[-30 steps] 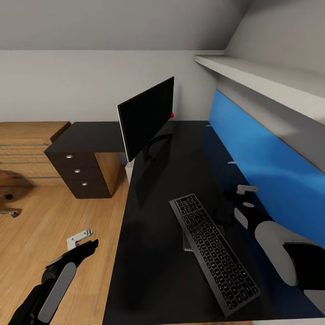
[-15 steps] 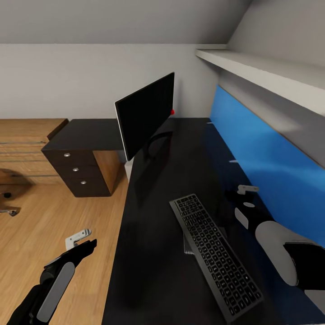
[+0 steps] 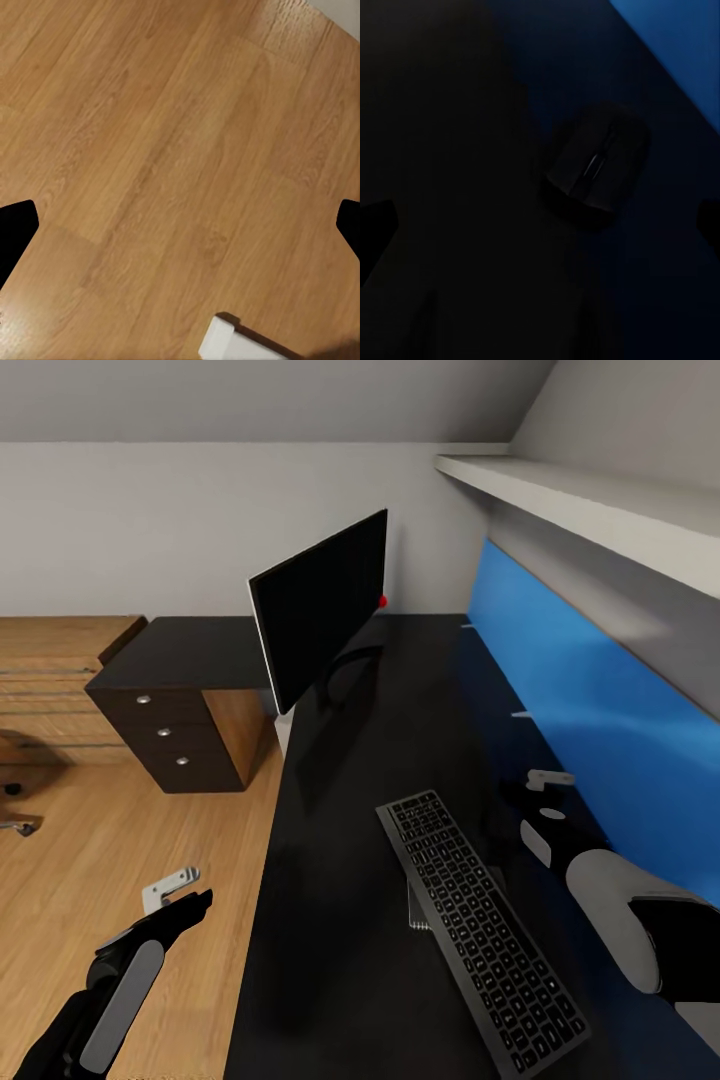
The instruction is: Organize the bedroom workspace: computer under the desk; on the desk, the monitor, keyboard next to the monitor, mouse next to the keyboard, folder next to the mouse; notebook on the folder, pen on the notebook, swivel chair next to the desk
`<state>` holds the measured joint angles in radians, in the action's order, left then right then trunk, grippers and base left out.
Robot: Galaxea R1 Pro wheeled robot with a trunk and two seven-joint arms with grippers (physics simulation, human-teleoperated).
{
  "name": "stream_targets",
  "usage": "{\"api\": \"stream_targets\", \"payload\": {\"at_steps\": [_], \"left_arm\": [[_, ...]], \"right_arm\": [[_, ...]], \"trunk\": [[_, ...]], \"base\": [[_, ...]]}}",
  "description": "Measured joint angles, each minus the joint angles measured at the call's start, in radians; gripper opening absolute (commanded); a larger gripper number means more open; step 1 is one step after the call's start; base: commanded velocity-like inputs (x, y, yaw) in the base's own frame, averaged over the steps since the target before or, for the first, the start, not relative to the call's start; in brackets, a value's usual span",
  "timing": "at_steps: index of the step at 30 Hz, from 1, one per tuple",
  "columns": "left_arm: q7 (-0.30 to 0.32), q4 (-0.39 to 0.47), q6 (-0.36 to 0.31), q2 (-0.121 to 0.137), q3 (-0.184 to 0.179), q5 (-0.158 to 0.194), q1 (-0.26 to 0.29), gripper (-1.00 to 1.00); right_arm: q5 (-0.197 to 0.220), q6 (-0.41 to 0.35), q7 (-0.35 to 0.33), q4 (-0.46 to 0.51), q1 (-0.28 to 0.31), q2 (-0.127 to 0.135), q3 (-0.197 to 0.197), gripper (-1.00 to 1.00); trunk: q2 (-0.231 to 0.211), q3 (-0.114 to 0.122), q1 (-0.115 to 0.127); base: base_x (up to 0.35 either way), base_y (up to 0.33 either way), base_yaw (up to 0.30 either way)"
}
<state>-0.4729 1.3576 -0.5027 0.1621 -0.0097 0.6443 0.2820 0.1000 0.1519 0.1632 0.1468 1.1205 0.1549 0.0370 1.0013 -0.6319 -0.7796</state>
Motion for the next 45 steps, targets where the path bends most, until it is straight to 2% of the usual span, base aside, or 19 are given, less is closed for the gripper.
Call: {"api": "stream_targets", "payload": {"at_steps": [24, 45], "left_arm": [[0.0, 0.0, 0.0, 0.0, 0.0, 0.0, 0.0, 1.0], [0.0, 0.0, 0.0, -0.002, 0.0, 0.0, 0.001, 1.0]], "right_arm": [[0.0, 0.002, 0.001, 0.0, 0.0, 0.0, 0.0, 1.0], [0.0, 0.052, 0.003, 0.0, 0.0, 0.007, 0.0, 1.0]], "trunk": [[0.0, -0.037, 0.0], [0.0, -0.041, 0.0]], "base": [[0.0, 0.0, 0.009], [0.0, 0.0, 0.008]]}}
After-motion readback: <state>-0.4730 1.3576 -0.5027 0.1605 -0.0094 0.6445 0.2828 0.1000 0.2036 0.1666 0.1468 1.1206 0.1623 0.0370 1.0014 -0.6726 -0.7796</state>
